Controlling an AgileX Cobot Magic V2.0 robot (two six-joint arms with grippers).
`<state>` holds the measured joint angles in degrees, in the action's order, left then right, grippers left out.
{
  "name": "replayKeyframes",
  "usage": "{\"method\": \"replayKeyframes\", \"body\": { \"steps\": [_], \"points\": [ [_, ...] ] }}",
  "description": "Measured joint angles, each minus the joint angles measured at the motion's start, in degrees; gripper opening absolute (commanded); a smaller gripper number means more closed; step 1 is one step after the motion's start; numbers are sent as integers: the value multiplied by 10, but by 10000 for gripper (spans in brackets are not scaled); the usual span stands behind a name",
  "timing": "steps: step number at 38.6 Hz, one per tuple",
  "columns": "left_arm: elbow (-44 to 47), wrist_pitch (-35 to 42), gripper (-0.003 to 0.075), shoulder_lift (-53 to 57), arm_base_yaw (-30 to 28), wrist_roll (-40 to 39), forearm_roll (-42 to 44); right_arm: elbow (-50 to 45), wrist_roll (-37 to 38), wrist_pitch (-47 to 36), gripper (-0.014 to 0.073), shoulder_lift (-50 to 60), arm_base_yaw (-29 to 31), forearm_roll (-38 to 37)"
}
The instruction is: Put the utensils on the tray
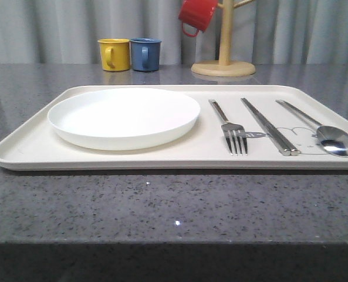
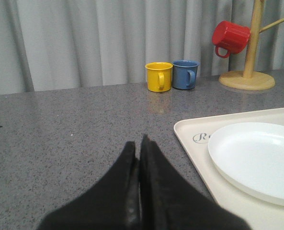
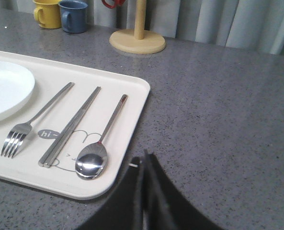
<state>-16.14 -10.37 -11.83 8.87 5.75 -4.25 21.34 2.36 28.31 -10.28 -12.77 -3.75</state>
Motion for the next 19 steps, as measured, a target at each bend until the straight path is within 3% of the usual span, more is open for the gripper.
{"method": "replayKeyframes", "body": {
  "steps": [10,19],
  "points": [
    [124,-1,-18,117,-72,0,0,0,0,0,-69,0,0,0],
    [164,-11,-18,122,-85,0,0,0,0,0,-69,0,0,0]
  ]
}}
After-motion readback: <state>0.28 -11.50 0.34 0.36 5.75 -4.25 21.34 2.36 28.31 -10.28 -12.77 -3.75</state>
